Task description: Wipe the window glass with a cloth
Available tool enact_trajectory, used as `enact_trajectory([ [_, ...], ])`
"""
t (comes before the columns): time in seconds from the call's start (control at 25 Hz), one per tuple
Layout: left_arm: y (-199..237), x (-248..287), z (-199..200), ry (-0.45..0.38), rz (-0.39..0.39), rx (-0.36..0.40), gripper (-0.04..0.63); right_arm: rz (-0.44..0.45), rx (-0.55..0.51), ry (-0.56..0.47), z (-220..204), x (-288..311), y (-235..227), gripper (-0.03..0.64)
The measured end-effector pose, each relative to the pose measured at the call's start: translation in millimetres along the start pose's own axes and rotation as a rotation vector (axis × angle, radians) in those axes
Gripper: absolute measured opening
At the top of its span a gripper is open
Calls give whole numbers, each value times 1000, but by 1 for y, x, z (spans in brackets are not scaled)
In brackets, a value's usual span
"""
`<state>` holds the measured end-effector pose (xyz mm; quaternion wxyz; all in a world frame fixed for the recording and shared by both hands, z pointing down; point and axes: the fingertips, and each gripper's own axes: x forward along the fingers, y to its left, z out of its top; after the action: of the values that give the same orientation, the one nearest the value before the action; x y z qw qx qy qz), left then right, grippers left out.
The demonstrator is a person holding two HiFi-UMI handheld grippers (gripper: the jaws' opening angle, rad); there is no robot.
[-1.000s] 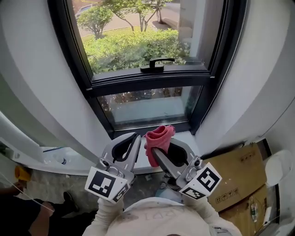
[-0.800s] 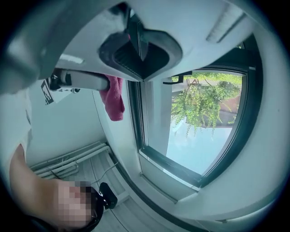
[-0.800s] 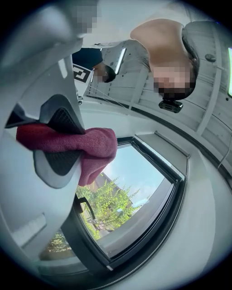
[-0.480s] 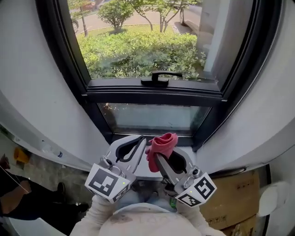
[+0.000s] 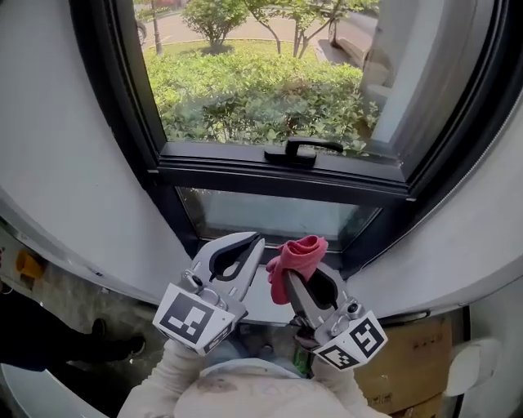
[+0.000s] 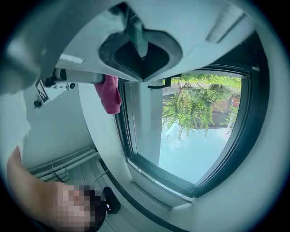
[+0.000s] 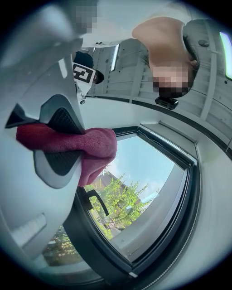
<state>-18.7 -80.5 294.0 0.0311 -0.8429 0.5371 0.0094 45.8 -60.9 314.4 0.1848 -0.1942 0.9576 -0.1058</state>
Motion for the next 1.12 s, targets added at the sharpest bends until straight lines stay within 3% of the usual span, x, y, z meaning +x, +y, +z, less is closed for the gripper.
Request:
enact_trajectory([
  [0.32, 66, -17, 12, -74, 27, 35, 0, 37, -113, 36, 21, 105, -1, 103],
  [0.84, 144, -38, 15, -144, -43, 6, 0, 45, -382, 8, 136, 341, 20, 98],
  [1.12, 158, -39, 11, -126, -91, -48, 0, 9, -375, 25, 187, 428, 28, 97],
])
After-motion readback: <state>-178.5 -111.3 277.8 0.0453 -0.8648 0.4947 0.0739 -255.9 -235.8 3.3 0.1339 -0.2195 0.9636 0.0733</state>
